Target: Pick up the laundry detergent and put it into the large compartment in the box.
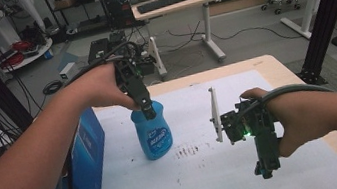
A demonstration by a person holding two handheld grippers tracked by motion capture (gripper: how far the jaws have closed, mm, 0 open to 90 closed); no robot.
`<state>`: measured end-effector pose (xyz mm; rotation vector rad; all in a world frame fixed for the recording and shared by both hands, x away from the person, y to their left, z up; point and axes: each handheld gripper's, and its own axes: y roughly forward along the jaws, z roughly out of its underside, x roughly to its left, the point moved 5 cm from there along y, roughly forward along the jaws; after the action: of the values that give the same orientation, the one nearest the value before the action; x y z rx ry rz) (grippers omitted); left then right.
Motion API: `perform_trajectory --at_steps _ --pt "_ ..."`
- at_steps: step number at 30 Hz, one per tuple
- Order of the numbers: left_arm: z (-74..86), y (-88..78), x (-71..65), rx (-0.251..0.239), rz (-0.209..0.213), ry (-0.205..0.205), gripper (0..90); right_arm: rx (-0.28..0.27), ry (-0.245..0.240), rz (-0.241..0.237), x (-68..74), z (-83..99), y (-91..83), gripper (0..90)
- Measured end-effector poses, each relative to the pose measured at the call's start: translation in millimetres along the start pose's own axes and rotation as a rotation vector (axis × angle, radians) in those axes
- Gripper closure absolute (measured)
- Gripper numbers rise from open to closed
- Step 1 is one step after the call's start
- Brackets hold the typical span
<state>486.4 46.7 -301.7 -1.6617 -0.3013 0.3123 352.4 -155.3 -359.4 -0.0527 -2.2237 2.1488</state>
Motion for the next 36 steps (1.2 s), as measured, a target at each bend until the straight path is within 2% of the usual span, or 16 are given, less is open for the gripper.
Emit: perform_trajectory --at_steps 9,14,18,28,36 --pt "-1.7 17.5 2.3 0.000 0.033 -0.017 6.0 0.004 -0.001 -0.004 1.0 -1.3 1.6 2.4" --pt "-2.1 28.0 2.5 0.002 0.036 -0.031 6.0 0.003 -0.004 -0.007 0.7 -2.1 2.4 2.4" --pt "-3.4 34.8 4.9 0.009 0.020 -0.047 6.0 0.004 -0.004 -0.011 1.5 -3.0 2.7 2.4" --pt "-8.3 41.4 5.7 0.010 0.026 -0.047 6.0 0.003 -0.002 -0.015 0.4 -1.7 5.5 2.4" --pt "-6.8 46.1 7.8 0.010 0.034 -0.078 6.0 0.001 -0.008 -0.013 -0.2 -2.2 7.1 2.4"
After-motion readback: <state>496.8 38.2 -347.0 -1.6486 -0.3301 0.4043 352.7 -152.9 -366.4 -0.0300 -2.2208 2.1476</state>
